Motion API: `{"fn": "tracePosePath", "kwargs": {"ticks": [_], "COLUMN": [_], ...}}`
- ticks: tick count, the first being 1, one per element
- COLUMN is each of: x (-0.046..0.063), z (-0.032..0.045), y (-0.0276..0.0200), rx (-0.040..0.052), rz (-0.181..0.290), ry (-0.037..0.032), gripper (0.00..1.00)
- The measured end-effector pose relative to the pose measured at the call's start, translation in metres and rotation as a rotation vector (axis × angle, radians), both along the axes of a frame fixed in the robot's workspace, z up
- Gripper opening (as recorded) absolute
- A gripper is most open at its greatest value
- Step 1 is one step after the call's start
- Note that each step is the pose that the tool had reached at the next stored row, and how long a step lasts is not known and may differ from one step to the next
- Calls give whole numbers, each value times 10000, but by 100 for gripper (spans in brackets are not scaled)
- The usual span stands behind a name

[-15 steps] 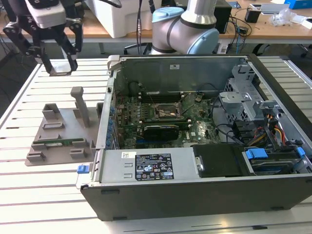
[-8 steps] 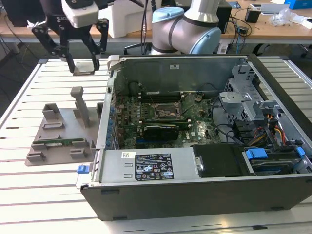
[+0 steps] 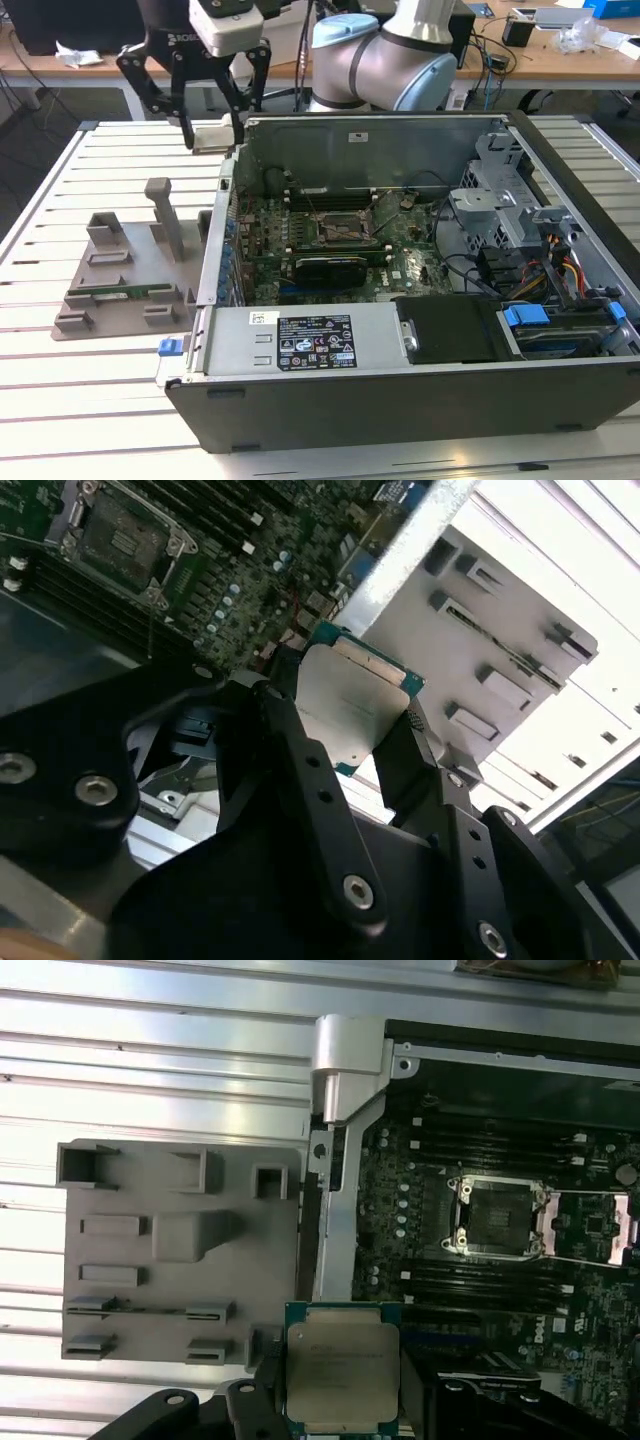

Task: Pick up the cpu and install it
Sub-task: 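Pick up the cpu and move it towards the insertion slot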

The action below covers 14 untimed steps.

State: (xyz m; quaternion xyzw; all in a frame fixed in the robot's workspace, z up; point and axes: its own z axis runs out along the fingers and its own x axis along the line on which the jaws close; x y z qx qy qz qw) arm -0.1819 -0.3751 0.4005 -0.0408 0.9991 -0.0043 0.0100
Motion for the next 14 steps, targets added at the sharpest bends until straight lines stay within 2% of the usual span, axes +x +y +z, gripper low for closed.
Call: {"fn": "tracePosePath", "kwargs": {"ticks": [3,4,8,14], "x": [95,186,377,569], "z": [-1,-2,-2,-3], "y": [0,0,0,0], "rx": [0,1,0,0], "rz": [2,-1,1,2], "ry": [3,6,11,17], "gripper": [55,55,55,55]}}
